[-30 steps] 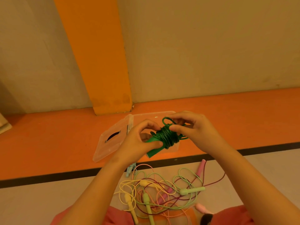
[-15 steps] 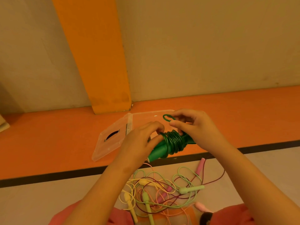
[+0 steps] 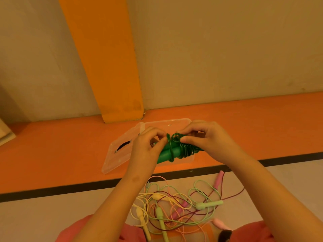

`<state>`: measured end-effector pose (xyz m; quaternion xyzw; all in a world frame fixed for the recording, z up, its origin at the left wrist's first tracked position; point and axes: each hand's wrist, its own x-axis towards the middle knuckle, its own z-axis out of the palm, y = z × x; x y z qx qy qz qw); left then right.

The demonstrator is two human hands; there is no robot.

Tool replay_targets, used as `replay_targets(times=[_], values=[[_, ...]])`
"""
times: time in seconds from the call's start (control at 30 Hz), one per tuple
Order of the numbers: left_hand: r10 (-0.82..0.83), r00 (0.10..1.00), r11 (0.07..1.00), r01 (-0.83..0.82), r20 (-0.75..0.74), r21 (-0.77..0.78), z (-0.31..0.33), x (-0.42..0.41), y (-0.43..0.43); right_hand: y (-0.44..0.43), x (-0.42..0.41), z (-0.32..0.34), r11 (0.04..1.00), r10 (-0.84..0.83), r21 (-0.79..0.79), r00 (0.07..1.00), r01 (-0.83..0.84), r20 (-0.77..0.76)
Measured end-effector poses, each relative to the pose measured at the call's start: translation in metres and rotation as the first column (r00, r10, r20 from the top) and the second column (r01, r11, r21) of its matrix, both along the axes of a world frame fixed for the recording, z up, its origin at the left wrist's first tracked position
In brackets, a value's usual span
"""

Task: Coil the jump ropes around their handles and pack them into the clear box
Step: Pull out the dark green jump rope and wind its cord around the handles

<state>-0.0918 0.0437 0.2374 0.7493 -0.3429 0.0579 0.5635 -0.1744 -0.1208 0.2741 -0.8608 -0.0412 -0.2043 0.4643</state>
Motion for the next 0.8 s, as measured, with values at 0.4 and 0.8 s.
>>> replay_targets(times=[0.4, 0.8], values=[[-0.062, 0.99, 0.997, 0.067, -0.123, 0.043, 0.001, -0.002, -0.003, 0.002, 0.012, -0.019, 0.953, -0.063, -0.287, 0.99, 0.096, 0.123], [0.091, 0.994, 0.985, -0.081, -0.057, 0.155, -0.001, -0.007, -0.009, 0.02, 0.013, -0.033, 0.959, -0.084, -0.264, 0.991, 0.108, 0.1]])
